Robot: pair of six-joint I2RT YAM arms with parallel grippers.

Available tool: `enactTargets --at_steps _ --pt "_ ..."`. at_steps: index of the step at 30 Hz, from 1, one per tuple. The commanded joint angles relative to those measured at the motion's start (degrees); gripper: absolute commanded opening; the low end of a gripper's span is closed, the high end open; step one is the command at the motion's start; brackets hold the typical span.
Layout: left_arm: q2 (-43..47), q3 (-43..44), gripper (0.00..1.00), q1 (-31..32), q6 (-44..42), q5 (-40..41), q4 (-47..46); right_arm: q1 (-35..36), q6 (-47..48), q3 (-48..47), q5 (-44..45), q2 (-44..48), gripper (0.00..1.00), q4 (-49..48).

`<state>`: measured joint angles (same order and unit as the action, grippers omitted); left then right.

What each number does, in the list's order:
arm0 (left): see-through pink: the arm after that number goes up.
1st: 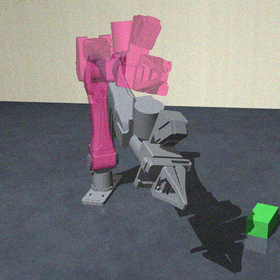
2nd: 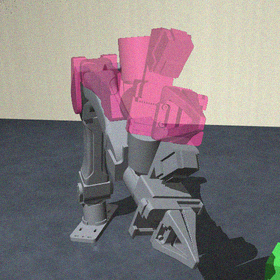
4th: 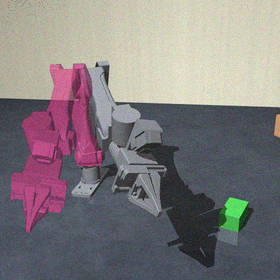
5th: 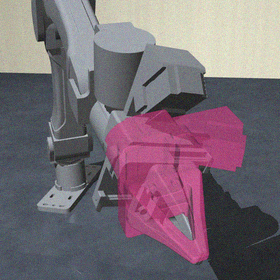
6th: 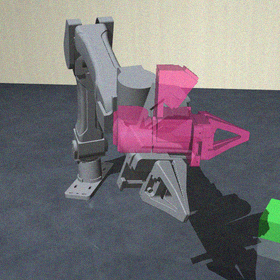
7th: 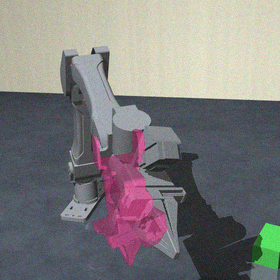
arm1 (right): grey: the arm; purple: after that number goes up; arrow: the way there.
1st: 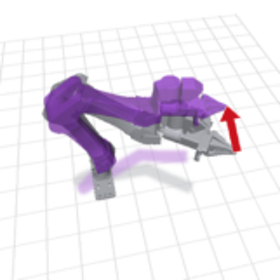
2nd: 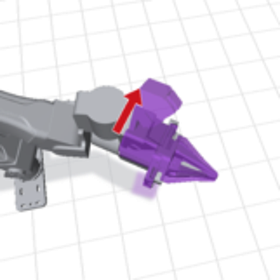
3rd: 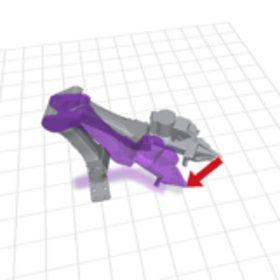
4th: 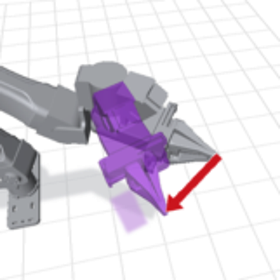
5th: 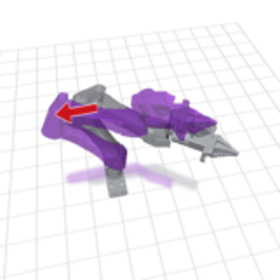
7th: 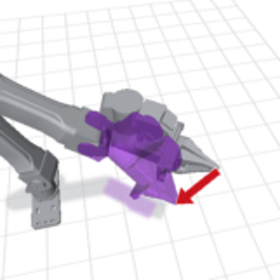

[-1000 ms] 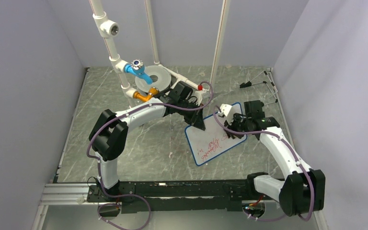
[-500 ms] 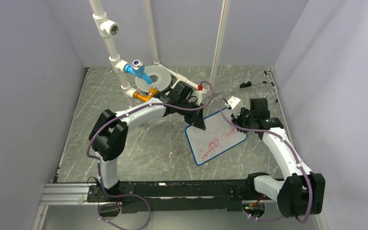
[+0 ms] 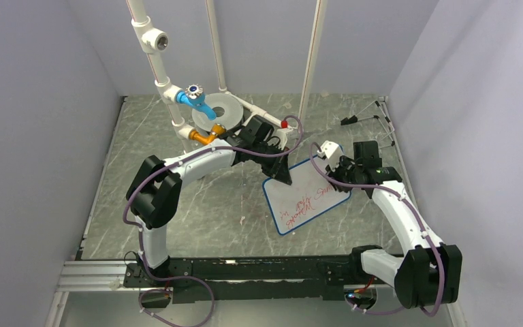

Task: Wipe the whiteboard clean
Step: Erase the whiteboard at the center of the board.

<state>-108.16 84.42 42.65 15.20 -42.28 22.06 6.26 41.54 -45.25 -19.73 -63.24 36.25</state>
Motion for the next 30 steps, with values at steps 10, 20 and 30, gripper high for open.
enactTargets --at_steps 10,20,30 --pt "3.47 0.63 0.0 -0.47 -2.77 -4.48 -2.64 -0.85 11.2 -0.82 -13.81 0.62 0.0 7.51" --pt "3.99 -0.22 0.0 -0.44 -2.85 -4.52 -2.59 -2.63 -2.74 -0.8 2.03 0.25 0.0 -5.63" --pt "4.4 0.11 0.0 -0.44 -3.06 -4.91 -2.45 -3.24 9.3 -0.85 -11.76 0.52 0.0 7.32"
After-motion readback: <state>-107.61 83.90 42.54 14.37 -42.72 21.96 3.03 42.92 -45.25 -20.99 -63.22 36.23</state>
